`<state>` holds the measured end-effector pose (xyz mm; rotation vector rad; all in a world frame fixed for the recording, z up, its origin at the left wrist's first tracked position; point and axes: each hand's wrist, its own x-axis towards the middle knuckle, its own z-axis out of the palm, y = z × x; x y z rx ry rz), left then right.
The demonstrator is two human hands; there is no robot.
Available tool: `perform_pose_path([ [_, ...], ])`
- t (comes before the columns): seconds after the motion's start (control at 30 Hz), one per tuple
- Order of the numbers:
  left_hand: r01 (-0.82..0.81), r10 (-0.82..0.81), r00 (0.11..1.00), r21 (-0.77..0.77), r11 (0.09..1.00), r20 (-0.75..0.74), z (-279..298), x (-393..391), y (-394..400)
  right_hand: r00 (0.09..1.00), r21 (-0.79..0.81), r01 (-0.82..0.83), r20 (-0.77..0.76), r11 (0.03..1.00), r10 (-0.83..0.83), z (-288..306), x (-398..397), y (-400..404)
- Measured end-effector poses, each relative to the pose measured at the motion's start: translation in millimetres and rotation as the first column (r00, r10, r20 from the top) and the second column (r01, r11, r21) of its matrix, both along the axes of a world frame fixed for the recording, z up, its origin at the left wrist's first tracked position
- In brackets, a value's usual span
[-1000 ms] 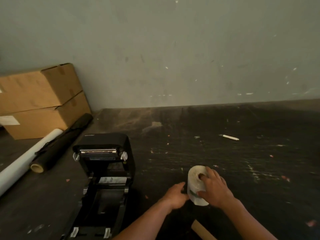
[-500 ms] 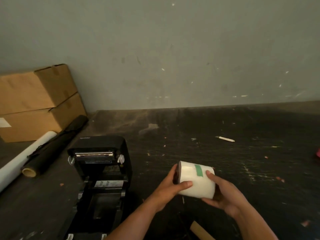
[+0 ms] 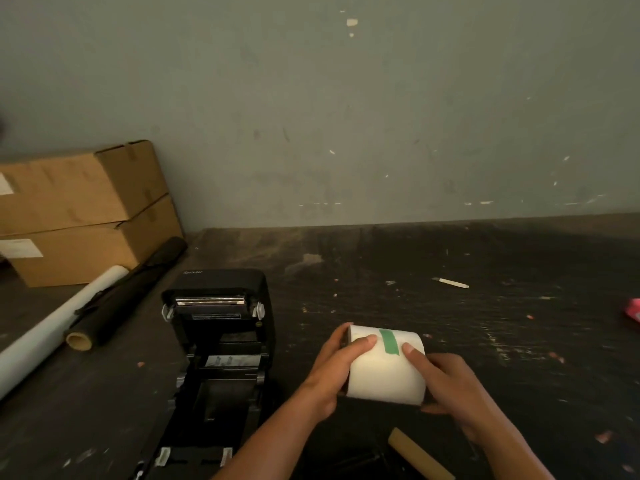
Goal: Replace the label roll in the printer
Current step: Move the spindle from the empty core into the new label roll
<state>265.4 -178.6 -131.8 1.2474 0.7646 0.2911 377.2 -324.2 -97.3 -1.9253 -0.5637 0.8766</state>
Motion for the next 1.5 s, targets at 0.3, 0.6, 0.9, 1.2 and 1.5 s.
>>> perform_pose_path([
  [0.3,-0.030,0.026,0.997,-0.050,0.998,-0.071,-1.0,-7.4,-9.3,0.687,0.039,-0.297,0.703,0.954,0.185,6.8,-14.3,3.8],
  [0.6,0.004,-0.011,0.995,-0.067,0.998,-0.100,-8.2,-24.3,-25.3,0.652,0.053,-0.310,0.739,0.949,0.171,-5.2,-19.1,-7.9],
  [0.9,-0.009,0.002,0.992,-0.061,0.998,-0.125,-6.3,-29.6,-26.5,0.731,0.043,-0.250,0.663,0.967,0.160,-16.1,-19.9,-0.1],
  [1.2,-0.005,-0.007,0.988,-0.079,0.997,-0.152,-21.7,-41.8,-24.3,0.882,-0.029,-0.093,0.462,0.995,0.096,-18.4,26.1,-17.0],
  [1.5,-0.105,0.065,0.983,-0.239,0.965,-0.172,-28.3,-49.6,-16.0,0.683,-0.519,0.016,0.630,0.854,0.370,-120.4,62.6,-43.4],
])
